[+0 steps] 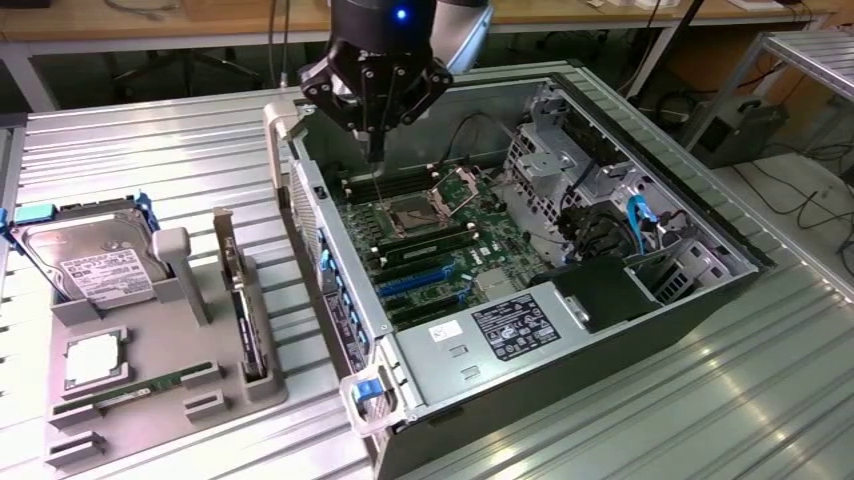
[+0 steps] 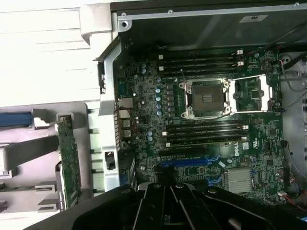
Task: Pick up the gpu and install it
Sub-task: 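Reach for the gpu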
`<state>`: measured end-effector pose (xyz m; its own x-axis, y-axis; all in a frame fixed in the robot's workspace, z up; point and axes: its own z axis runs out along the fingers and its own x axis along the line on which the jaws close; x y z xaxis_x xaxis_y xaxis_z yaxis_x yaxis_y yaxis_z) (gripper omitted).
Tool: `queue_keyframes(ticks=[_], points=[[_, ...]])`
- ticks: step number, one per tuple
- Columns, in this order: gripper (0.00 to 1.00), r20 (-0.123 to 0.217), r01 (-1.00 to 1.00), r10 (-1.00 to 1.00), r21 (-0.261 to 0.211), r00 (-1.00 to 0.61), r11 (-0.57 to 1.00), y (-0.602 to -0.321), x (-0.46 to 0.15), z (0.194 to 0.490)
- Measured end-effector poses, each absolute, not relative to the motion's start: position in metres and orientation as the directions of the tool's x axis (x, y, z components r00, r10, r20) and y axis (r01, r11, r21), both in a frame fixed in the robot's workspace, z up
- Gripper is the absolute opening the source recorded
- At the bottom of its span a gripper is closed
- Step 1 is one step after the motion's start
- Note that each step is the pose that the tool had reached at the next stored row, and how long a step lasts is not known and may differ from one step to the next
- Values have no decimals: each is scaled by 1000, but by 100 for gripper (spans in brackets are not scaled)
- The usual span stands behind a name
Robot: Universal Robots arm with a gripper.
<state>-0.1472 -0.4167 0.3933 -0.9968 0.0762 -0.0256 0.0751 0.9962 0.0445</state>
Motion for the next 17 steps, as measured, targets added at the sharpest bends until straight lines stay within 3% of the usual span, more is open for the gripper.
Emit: queue_keyframes(ticks=[17], points=[[11,-26,75,76,44,-997,996,-435,-227,383]])
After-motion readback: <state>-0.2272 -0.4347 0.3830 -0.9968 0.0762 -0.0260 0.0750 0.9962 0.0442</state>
